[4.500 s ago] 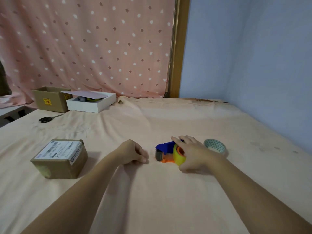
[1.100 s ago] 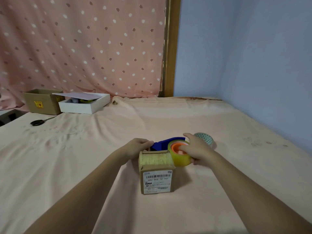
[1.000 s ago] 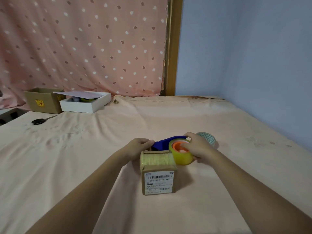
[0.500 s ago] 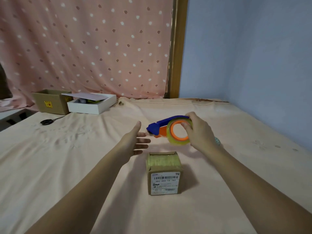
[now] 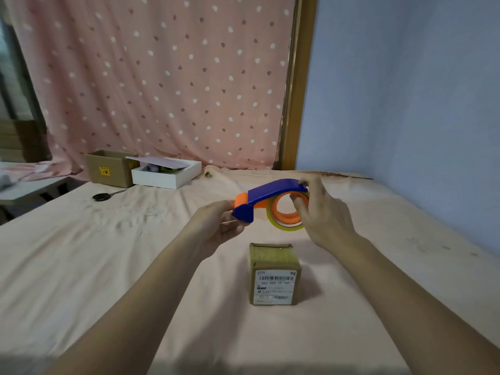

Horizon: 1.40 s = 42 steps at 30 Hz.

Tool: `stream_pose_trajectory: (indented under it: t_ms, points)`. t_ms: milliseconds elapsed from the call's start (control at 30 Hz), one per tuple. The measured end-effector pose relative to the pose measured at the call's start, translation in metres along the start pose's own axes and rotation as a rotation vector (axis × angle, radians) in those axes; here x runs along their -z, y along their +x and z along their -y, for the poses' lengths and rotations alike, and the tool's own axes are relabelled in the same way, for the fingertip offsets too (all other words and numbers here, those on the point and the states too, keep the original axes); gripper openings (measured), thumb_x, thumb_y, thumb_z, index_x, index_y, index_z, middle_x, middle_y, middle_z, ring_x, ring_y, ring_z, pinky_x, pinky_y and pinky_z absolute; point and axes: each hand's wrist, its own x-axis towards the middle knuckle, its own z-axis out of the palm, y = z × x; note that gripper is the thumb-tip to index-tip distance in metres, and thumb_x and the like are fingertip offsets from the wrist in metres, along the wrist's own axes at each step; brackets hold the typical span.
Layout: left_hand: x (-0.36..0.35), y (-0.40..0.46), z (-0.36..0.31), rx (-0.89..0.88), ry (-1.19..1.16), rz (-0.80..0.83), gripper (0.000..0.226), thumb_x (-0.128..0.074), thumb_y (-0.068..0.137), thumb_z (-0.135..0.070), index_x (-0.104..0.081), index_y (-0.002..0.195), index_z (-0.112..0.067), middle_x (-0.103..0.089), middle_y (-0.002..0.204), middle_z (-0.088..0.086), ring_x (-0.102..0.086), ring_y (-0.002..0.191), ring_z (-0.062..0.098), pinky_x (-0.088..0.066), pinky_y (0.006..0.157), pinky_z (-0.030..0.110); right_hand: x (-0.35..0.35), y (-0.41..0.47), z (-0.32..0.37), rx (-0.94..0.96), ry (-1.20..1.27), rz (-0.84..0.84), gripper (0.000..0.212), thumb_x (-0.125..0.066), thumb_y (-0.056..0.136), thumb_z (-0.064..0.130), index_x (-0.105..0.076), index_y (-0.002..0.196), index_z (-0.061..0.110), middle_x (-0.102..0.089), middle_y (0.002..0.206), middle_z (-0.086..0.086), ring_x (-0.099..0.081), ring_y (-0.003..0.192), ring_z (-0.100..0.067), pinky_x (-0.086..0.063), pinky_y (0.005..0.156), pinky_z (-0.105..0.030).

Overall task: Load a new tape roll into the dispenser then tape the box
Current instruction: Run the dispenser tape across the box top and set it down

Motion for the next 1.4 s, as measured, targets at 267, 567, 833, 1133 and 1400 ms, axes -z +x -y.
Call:
stream_pose_trajectory:
  t_ms: [267,567,833,1133,1400]
  points:
    - [-0.013,-0.018,-0.003,0.048,-0.086,0.092,0.025,-0.06,0.098,-0.015,-0.064,0.121,-0.005,-0.073,0.099,0.022,-0.074,0.089,0.028,-0.063,0.077,0.032,0.011,-0.008,-0.006,-0.183,0.833,0.076,0.039,-0.057,0.102,0.014,-0.048,0.131,0.038,-0.054,0.133,0.006,-0.05,0.126,-0.019,-0.05,0.101,-0.039]
    - [-0.023,-0.022,0.002,0.027,-0.044,0.18,0.025,-0.055,0.102,-0.011,-0.064,0.125,-0.009,-0.075,0.109,0.024,-0.073,0.094,0.028,-0.063,0.081,0.034,0.026,0.002,-0.007,-0.445,1.105,-0.008,0.025,-0.069,0.092,0.041,-0.062,0.114,0.031,-0.068,0.112,0.0,-0.061,0.114,-0.026,-0.052,0.075,-0.033]
    - [-0.012,-0.024,0.0,0.051,0.098,0.157,0.018,-0.052,0.104,-0.008,-0.062,0.112,0.005,-0.077,0.092,0.02,-0.078,0.077,0.023,-0.065,0.064,0.028,0.039,0.004,-0.003,-0.344,1.091,0.006,0.043,-0.069,0.093,0.03,-0.058,0.135,0.023,-0.067,0.122,-0.003,-0.061,0.114,-0.022,-0.052,0.076,-0.029]
    - [0.002,-0.015,0.005,-0.055,0.21,0.014,0.016,-0.072,0.093,-0.015,-0.069,0.095,0.001,-0.065,0.072,0.009,-0.059,0.053,0.013,-0.057,0.053,0.02,0.042,0.01,0.01,-0.284,0.977,0.036,0.027,-0.066,0.094,0.038,-0.06,0.12,0.031,-0.068,0.106,0.006,-0.062,0.107,-0.019,-0.05,0.072,-0.027]
    - [0.02,-0.014,0.006,0.075,0.217,0.055,0.009,-0.07,0.094,-0.012,-0.071,0.093,-0.002,-0.061,0.065,0.002,-0.05,0.052,0.007,-0.05,0.046,0.014,0.05,0.006,-0.001,-0.139,0.807,0.016,0.029,-0.068,0.093,0.039,-0.064,0.118,0.024,-0.069,0.103,0.005,-0.063,0.099,-0.018,-0.049,0.056,-0.012]
